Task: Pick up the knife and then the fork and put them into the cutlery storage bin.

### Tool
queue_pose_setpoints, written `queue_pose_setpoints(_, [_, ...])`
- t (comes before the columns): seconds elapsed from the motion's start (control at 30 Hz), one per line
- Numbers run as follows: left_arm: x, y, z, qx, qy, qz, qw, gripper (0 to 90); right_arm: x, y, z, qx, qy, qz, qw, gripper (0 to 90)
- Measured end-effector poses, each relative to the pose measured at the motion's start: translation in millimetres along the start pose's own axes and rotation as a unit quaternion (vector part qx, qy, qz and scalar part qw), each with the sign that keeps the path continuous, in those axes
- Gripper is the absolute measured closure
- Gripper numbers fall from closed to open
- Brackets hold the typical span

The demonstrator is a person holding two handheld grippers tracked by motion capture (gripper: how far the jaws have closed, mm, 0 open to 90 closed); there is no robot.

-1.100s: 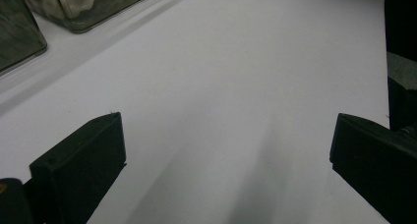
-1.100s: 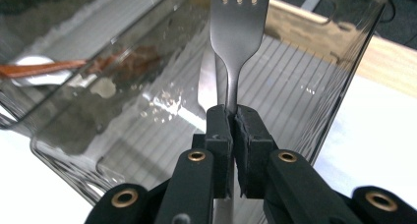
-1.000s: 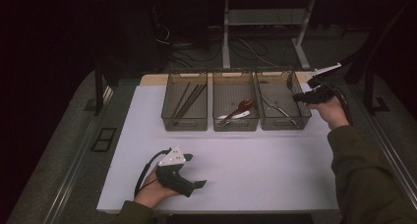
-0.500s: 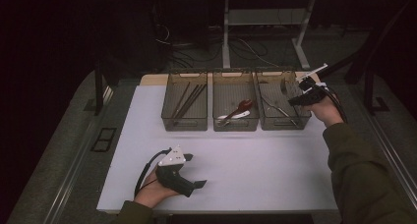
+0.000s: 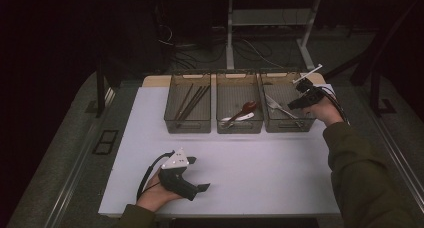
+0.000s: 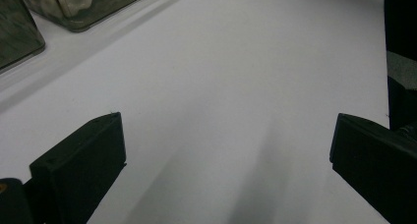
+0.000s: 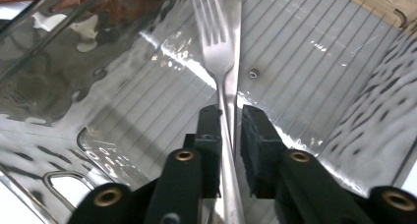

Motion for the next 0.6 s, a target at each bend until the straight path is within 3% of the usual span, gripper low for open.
queue_pose_setpoints(0.23, [0.1,0.0,0.4,0.001,-0.001,-0.001,1.0,0.0,-2.6,-4.2,-0.3,-0.002,0.012,-0.019,0.9997,55.2])
queue_pose_setpoints(0.47, [0.4,-0.4,2.1,0.003,-0.004,-0.001,1.0,0.0,-11.7,-19.9,1.7,-0.001,0.034,-0.078,0.9963,43.8])
queue_pose_setpoints(0.6, [0.6,-0.8,2.8,0.004,-0.008,-0.003,1.0,0.0,-19.2,-30.2,6.5,-0.002,0.036,-0.109,0.9933,40.7])
Point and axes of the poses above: each handheld gripper's, and its own axes: y roughly forward along the jaws, x roughly out of its top, z roughly to its left, the point moved 2 cm from there along y, roughly forward along the jaws, and after that the axes turned 11 degrees about -y, right-handed, at the moved point
